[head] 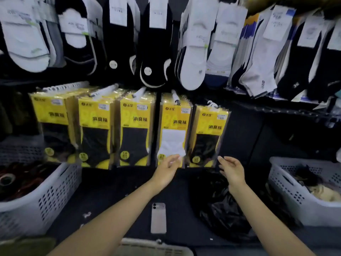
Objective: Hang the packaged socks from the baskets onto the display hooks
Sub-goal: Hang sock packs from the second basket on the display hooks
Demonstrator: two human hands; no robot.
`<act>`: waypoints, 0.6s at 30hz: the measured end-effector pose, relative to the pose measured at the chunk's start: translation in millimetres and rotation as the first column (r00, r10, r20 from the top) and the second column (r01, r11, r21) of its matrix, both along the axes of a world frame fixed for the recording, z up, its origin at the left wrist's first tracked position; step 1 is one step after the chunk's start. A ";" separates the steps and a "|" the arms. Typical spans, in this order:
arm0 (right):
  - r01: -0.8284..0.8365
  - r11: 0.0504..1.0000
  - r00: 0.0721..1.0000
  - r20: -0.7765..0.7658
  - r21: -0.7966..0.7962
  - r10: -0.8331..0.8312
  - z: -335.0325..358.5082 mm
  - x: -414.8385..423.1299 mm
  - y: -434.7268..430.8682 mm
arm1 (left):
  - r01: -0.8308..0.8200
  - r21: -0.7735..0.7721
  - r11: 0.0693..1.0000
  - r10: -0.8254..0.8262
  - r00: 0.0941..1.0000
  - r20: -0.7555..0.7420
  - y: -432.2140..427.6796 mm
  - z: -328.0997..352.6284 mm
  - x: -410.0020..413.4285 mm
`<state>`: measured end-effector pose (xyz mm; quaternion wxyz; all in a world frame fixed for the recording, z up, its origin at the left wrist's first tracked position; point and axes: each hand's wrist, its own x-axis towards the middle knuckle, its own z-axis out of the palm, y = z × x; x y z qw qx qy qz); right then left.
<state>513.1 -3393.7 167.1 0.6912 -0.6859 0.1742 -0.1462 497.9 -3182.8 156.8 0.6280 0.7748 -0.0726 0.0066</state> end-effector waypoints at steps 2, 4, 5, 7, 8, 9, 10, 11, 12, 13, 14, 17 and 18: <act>-0.155 0.988 0.982 -0.110 -0.017 0.152 -31.8 -25.4 11.5 | -0.009 0.031 0.999 0.011 0.998 -0.066 19.9 -33.0 -15.6; -0.345 0.939 0.902 -0.281 -0.015 0.327 -70.5 -54.4 25.4 | -0.008 0.046 0.999 0.016 0.983 -0.183 41.5 -70.5 -36.6; -0.421 0.907 0.846 -0.365 -0.011 0.388 -90.5 -68.1 31.4 | -0.008 0.062 0.998 0.021 0.973 -0.229 52.3 -88.9 -47.7; -0.538 0.842 0.730 -0.519 -0.033 0.445 -126.5 -91.8 43.8 | -0.016 0.110 0.994 0.048 0.954 -0.297 72.4 -126.4 -70.4; -0.588 0.806 0.673 -0.595 -0.070 0.439 -141.4 -101.3 50.0 | -0.022 0.127 0.992 0.063 0.943 -0.327 79.8 -144.1 -82.5; -0.638 0.762 0.624 -0.655 -0.110 0.427 -154.5 -109.0 56.8 | -0.028 0.137 0.990 0.075 0.933 -0.353 85.5 -161.4 -94.0; -0.681 0.719 0.584 -0.696 -0.141 0.417 -166.1 -115.3 63.8 | -0.036 0.147 0.988 0.089 0.922 -0.376 90.1 -178.3 -104.8; -0.715 0.681 0.553 -0.722 -0.156 0.416 -176.1 -121.8 70.5 | -0.042 0.158 0.987 0.103 0.913 -0.396 92.4 -195.2 -115.3; -0.738 0.655 0.527 -0.745 -0.162 0.409 -186.0 -127.0 76.5 | -0.040 0.167 0.985 0.108 0.901 -0.420 93.1 -210.8 -125.5; -0.752 0.642 0.493 -0.773 -0.150 0.398 -196.9 -131.6 80.8 | -0.034 0.166 0.986 0.106 0.888 -0.447 92.9 -226.1 -134.3; -0.759 0.639 0.459 -0.797 -0.124 0.391 -207.8 -136.3 83.6 | -0.034 0.156 0.987 0.105 0.874 -0.474 92.2 -240.3 -143.0; -0.717 0.692 0.434 -0.832 -0.086 0.346 -238.3 -148.3 85.9 | -0.076 0.090 0.993 0.115 0.796 -0.594 85.1 -276.9 -167.2; -0.689 0.718 0.460 -0.823 -0.095 0.333 -244.7 -151.2 86.1 | -0.075 0.069 0.995 0.102 0.752 -0.651 79.4 -287.8 -174.1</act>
